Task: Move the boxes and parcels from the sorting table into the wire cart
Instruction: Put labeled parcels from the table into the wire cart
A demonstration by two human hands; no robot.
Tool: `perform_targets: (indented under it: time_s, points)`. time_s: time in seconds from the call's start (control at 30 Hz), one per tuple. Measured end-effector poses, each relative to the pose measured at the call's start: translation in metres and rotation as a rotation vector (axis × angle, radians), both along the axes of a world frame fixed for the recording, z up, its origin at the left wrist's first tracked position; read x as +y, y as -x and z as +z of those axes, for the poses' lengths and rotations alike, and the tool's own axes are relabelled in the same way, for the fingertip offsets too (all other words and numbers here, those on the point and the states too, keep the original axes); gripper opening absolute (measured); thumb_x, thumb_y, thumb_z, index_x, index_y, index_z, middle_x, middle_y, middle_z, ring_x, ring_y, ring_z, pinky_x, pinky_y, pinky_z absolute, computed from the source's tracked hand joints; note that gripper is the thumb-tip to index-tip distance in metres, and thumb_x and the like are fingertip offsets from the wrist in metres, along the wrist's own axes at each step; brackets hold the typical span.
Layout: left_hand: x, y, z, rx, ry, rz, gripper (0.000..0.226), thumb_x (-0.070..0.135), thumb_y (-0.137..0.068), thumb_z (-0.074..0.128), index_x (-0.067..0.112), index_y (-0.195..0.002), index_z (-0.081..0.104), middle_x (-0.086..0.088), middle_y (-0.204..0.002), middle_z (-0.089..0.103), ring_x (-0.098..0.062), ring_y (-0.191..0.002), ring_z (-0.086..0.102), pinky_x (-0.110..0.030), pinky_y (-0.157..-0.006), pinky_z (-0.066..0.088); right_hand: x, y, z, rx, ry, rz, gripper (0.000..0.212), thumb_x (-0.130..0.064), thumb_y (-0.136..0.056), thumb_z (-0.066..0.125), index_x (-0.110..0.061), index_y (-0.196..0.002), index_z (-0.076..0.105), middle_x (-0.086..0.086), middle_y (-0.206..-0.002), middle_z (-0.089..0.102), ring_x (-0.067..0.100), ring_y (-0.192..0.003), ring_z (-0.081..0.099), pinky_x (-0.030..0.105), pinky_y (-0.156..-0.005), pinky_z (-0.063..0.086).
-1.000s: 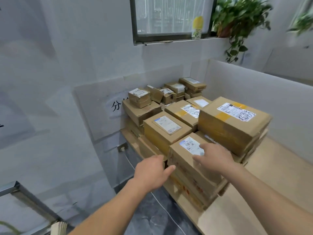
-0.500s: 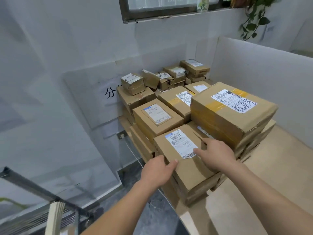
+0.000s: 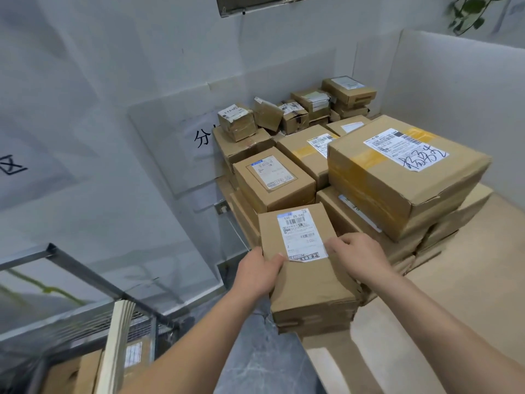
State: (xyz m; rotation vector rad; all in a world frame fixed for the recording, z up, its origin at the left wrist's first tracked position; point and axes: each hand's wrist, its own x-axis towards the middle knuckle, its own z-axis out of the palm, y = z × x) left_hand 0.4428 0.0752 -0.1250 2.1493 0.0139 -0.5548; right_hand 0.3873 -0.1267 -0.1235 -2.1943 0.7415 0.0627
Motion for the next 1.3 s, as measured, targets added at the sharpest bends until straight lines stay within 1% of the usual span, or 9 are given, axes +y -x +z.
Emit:
perform_targets:
  time_s: [0.2, 0.43, 0.5, 0.6, 0.73, 0.9, 1.0, 1.17, 1.3]
  points:
    - [0.020, 0.009, -0.012, 0.039, 0.037, 0.055, 0.022, 0.027, -0.091, 0.049, 0.023, -0.105, 0.065, -0.002, -0.105, 0.071, -0.027, -0.098, 0.068, -0.053, -0.089, 0.057, 0.014, 0.022, -0.020, -0.145, -0.406, -0.233, 0.040, -0.036, -0.094, 0.057, -0.010, -0.064, 0.057, 0.009, -0.064, 0.056, 0.024, -0.064, 0.050, 0.034, -0.062, 0.033]
    - [0.053, 0.038, -0.012, 0.016, 0.177, 0.143, 0.021, 0.026, -0.087, 0.046, 0.027, -0.098, 0.064, 0.000, -0.101, 0.071, -0.027, -0.095, 0.069, -0.054, -0.086, 0.058, 0.049, 0.048, -0.024, -0.270, -0.750, -0.195, 0.021, -0.032, -0.103, 0.056, -0.021, -0.094, 0.071, -0.004, -0.085, 0.073, 0.009, -0.073, 0.068, 0.024, -0.059, 0.047]
    - [0.073, 0.048, -0.010, -0.012, 0.197, 0.165, 0.027, 0.030, -0.081, 0.045, 0.028, -0.099, 0.065, 0.001, -0.100, 0.073, -0.027, -0.093, 0.070, -0.054, -0.082, 0.060, 0.066, 0.054, -0.021, -0.248, -0.815, -0.140, 0.020, -0.036, -0.103, 0.054, -0.025, -0.101, 0.070, -0.005, -0.095, 0.076, 0.010, -0.085, 0.072, 0.028, -0.071, 0.055]
    - [0.106, 0.069, 0.004, -0.054, 0.243, 0.207, 0.023, 0.024, -0.090, 0.047, 0.028, -0.104, 0.065, 0.000, -0.101, 0.072, -0.026, -0.093, 0.070, -0.048, -0.074, 0.061, 0.097, 0.062, -0.016, -0.222, -0.855, -0.052, 0.030, -0.050, -0.102, 0.050, -0.032, -0.122, 0.065, -0.002, -0.119, 0.074, 0.018, -0.111, 0.070, 0.043, -0.100, 0.054]
    - [0.158, 0.094, 0.024, -0.151, 0.287, 0.239, 0.022, 0.017, -0.099, 0.048, 0.027, -0.108, 0.065, 0.001, -0.105, 0.072, -0.022, -0.094, 0.069, -0.035, -0.071, 0.053, 0.146, 0.074, 0.002, -0.245, -0.862, 0.039, 0.030, -0.054, -0.103, 0.046, -0.034, -0.123, 0.058, 0.000, -0.116, 0.072, 0.019, -0.109, 0.069, 0.040, -0.090, 0.057]
    - [0.228, 0.116, 0.056, -0.290, 0.280, 0.285, 0.022, 0.017, -0.099, 0.050, 0.034, -0.106, 0.063, 0.004, -0.104, 0.073, -0.017, -0.096, 0.070, -0.043, -0.090, 0.057, 0.206, 0.077, 0.016, -0.274, -0.933, 0.150, 0.059, -0.059, -0.094, 0.057, -0.020, -0.138, 0.056, 0.011, -0.132, 0.067, 0.028, -0.123, 0.064, 0.051, -0.108, 0.049]
    - [0.269, 0.130, 0.076, -0.370, 0.260, 0.313, 0.027, 0.030, -0.093, 0.050, 0.031, -0.116, 0.063, 0.006, -0.104, 0.074, -0.016, -0.097, 0.071, -0.047, -0.092, 0.056, 0.246, 0.076, 0.029, -0.311, -0.930, 0.248, 0.058, -0.053, -0.095, 0.059, -0.014, -0.138, 0.052, 0.011, -0.132, 0.066, 0.025, -0.121, 0.064, 0.045, -0.104, 0.050]
    - [0.334, 0.155, 0.097, -0.457, 0.217, 0.385, 0.032, 0.020, -0.101, 0.050, 0.024, -0.132, 0.057, 0.005, -0.113, 0.071, -0.014, -0.103, 0.068, -0.046, -0.094, 0.056, 0.309, 0.070, 0.058, -0.356, -0.887, 0.418, 0.076, -0.055, -0.054, 0.075, -0.020, -0.116, 0.052, 0.001, -0.104, 0.068, 0.012, -0.091, 0.067, 0.040, -0.090, 0.049]
    - [0.382, 0.176, 0.107, -0.513, 0.161, 0.477, 0.032, 0.018, -0.102, 0.050, 0.022, -0.134, 0.055, 0.005, -0.111, 0.071, -0.012, -0.101, 0.067, -0.043, -0.093, 0.055, 0.352, 0.059, 0.071, -0.313, -0.791, 0.617, 0.088, -0.058, -0.048, 0.073, -0.030, -0.128, 0.049, -0.012, -0.095, 0.076, 0.009, -0.089, 0.070, 0.038, -0.079, 0.051]
